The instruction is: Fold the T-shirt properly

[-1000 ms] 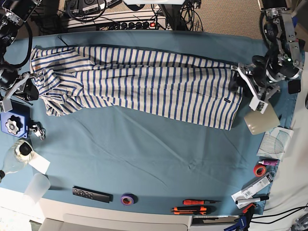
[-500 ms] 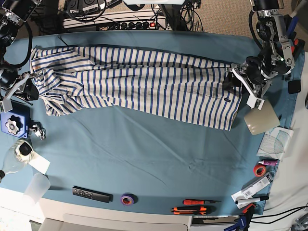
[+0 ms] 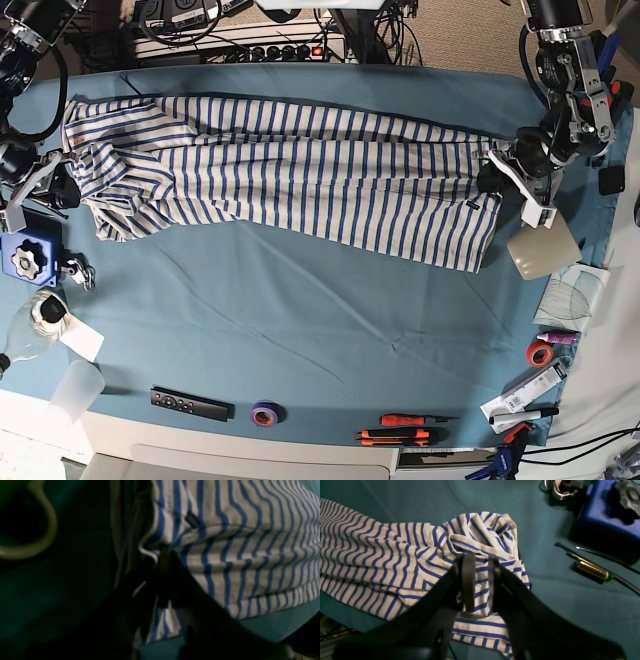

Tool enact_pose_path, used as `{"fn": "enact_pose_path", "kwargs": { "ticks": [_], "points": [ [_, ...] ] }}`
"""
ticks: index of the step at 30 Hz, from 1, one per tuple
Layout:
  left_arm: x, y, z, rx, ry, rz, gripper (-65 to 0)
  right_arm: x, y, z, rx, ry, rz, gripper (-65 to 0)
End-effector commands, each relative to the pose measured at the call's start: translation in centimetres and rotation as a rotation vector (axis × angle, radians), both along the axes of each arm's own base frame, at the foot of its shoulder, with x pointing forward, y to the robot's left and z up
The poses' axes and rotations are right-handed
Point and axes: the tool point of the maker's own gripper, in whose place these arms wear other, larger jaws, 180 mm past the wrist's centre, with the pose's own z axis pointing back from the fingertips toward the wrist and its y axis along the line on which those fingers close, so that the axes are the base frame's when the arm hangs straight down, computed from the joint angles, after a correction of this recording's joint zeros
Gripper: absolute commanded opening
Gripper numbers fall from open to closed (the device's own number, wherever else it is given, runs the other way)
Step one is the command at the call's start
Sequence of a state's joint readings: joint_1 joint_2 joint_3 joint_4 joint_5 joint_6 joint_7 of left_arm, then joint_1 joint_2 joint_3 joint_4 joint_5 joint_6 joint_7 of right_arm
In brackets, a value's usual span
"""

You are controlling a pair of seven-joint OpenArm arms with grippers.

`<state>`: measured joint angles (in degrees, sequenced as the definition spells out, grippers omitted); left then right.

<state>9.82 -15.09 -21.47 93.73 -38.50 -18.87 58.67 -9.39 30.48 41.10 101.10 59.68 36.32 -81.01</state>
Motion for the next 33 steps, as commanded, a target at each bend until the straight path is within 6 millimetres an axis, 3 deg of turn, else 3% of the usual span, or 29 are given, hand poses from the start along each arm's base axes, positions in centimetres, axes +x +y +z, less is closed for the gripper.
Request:
{"fn": "enact_pose_path", "kwargs": {
  "ticks": [1,4,10,18,26,33],
  "points": [
    [-2.8,1.0,-2.3,0.084,0.160,-0.031,-65.0,0.6,-0.4,1.5,-0.022,-0.045,0.009,-55.3],
    [-1.6,0.3,-1.0,0.054,0.128,-0.047,-65.0,0.6,-0.4,1.5,-0.022,-0.045,0.009,-55.3],
    [1.9,-0.6,3.7,0.084,-0.028,-0.106,-65.0,0.6,-0.4,1.5,-0.022,-0.045,0.008,-55.3],
    [2.7,-4.2,9.0,0.011,-0.251,-0.284,-65.0,0.6,-0.4,1.5,-0.022,-0.044,0.008,-55.3],
    [2.7,-5.1,10.2,-0.020,-0.301,-0.324,-65.0,0.6,-0.4,1.5,-0.022,-0.044,0.009,-55.3],
    [2.2,-9.4,12.3,-0.218,-0.389,-0.373,-65.0,0.5,-0.3,1.3,-0.028,-0.046,0.023,-55.3]
  ]
}}
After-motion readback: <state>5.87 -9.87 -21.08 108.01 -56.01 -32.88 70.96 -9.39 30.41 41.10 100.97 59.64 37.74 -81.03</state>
